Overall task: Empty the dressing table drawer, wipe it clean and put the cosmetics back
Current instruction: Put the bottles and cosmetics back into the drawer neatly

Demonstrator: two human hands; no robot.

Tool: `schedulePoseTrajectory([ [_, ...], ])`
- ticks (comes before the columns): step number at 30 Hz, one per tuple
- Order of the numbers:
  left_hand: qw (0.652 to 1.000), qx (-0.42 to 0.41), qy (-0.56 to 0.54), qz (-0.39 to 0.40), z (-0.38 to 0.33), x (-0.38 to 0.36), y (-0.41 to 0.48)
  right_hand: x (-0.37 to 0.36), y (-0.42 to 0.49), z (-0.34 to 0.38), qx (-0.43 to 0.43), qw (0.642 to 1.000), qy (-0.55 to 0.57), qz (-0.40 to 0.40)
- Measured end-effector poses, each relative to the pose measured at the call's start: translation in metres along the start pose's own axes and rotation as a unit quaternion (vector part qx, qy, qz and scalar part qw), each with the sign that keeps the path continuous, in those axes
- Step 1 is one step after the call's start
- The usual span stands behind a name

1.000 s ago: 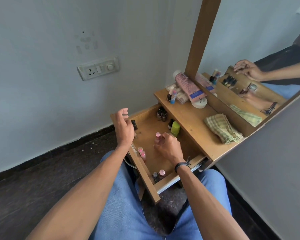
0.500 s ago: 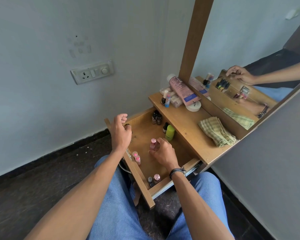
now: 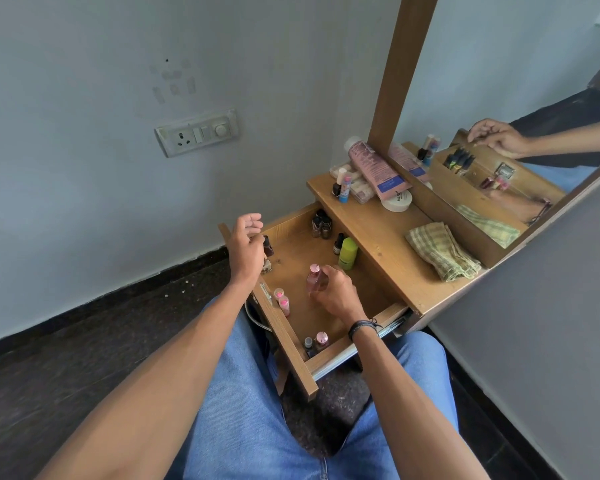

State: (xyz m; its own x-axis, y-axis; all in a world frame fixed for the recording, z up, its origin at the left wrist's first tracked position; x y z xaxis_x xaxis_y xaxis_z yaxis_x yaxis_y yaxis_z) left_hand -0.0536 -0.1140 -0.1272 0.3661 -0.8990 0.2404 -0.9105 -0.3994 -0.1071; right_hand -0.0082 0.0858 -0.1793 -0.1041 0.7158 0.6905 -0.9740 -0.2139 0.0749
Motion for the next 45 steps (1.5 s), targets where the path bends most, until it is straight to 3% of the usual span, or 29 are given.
schedulePoseTrajectory([
  [7, 0.989, 0.016, 0.086, 0.120, 0.002, 0.012, -0.012, 0.000, -0.001, 0.003, 0.026, 0.999, 0.013, 0.036],
  [20, 0.968, -0.075, 0.205, 0.123, 0.024, 0.016, -0.027, -0.001, -0.001, 0.003, 0.023, 0.996, 0.027, 0.076],
  [28, 0.935, -0.112, 0.313, 0.122, 0.023, 0.011, -0.037, 0.000, 0.000, -0.003, -0.032, 0.999, 0.002, -0.008],
  [34, 0.912, -0.149, 0.365, 0.112, 0.029, 0.010, -0.039, -0.003, 0.001, -0.005, -0.064, 0.998, 0.015, -0.014],
  [45, 0.908, -0.173, 0.372, 0.086, 0.028, 0.009, -0.042, 0.002, 0.001, -0.001, -0.024, 0.997, 0.047, 0.052],
])
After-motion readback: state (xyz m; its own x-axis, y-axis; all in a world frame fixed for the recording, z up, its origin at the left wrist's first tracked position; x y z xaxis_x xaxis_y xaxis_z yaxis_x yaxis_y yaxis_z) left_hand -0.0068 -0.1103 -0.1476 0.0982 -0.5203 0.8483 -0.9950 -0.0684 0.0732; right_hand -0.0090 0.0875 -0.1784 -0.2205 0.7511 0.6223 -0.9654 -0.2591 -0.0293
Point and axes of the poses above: each hand's wrist, its own y-axis towards the middle knuckle, its own x-axis out of the back of the hand, z = x × y, the point moved 1 cm from there along y, towards the middle knuckle, and after that the axes turned 13 degrees about x, right-handed, at the moved point
